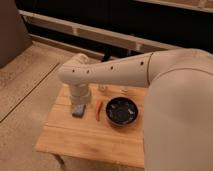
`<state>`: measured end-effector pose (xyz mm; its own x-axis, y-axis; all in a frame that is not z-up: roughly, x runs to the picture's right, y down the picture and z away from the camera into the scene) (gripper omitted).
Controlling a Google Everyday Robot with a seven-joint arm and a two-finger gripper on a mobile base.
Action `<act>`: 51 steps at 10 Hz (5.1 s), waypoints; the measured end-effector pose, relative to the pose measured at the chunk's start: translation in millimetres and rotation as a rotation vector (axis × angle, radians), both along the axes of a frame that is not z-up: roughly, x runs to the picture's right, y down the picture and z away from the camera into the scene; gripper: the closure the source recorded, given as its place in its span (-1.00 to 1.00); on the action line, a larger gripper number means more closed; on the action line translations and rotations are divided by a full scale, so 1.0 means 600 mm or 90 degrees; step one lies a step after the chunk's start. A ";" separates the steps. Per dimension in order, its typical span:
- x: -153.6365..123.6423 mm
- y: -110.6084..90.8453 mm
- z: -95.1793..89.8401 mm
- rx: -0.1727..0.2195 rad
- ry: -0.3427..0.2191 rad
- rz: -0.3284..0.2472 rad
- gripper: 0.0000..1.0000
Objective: Knock the bottle over
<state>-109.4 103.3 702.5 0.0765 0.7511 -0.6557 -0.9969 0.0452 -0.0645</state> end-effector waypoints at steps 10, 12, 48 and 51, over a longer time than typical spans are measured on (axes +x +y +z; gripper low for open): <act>0.000 0.000 0.000 0.000 0.000 0.000 -0.30; 0.000 0.000 0.000 0.000 0.000 0.000 -0.30; 0.015 -0.183 0.139 0.304 -0.245 0.253 -0.30; 0.059 -0.204 0.183 0.300 -0.230 0.274 -0.30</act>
<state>-74.2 -19.2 812.0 -0.1389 0.9594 -0.2455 -0.8531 -0.2418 -0.4623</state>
